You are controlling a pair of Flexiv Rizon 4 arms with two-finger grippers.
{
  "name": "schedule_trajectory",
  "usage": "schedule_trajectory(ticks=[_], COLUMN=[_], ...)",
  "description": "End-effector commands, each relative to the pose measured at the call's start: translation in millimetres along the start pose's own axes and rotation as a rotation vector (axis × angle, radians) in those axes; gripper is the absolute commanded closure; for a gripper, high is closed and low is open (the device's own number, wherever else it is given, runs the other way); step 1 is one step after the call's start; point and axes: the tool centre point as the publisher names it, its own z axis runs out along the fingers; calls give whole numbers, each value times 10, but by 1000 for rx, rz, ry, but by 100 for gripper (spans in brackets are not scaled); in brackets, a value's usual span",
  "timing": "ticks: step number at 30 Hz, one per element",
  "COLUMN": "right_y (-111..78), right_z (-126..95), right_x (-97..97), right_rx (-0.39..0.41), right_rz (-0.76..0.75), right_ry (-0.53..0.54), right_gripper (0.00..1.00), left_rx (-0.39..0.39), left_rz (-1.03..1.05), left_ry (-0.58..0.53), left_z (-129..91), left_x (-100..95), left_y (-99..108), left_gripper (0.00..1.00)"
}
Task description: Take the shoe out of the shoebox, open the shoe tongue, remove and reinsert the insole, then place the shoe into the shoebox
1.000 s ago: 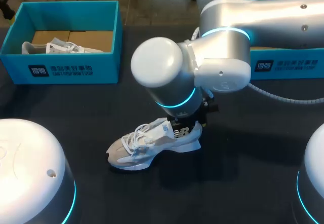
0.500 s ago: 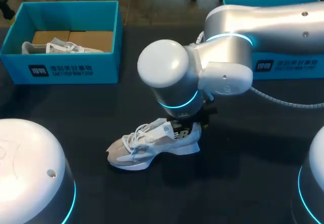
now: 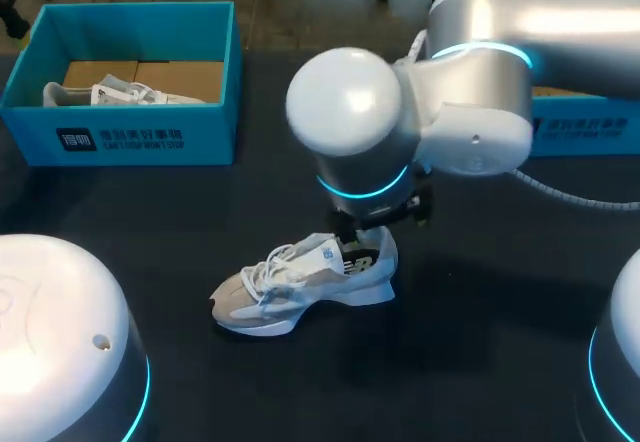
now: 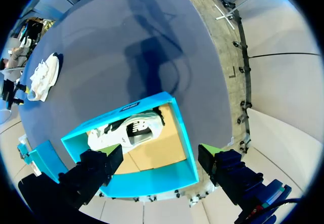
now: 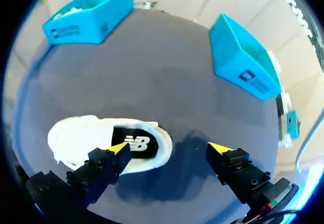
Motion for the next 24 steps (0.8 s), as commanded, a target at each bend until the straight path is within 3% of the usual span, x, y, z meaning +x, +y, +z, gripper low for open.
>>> schedule_trajectory(ticks=[1, 4, 11, 13, 16, 18, 24], right_y=[-39, -60, -80, -109, -133, -181, -181], right_z=[-129, -144, -255, -308, -329, -322, -322], right_x=[-208, -138, -26, 25, 83, 149, 149], right_rx=[-45, -44, -130, -162, -155, -89, -89], right_rz=[-216, -435, -786, -961, -1104, -1209, -1209], right_ry=[122, 146, 311, 397, 453, 446, 446], right_gripper=[0, 0, 0, 0, 0, 0, 0], left_rx=[-1, -1, -1, -1, -1, -1, -1], left_rz=[1, 1, 1, 1, 1, 1, 1], left_ry=[1, 1, 1, 1, 1, 1, 1], left_z=[-3, -3, -3, -3, -3, -3, -3], left_x=[1, 1, 1, 1, 1, 1, 1], left_y=[-5, -5, -5, -5, -5, -5, -5], left_gripper=[0, 0, 0, 0, 0, 0, 0])
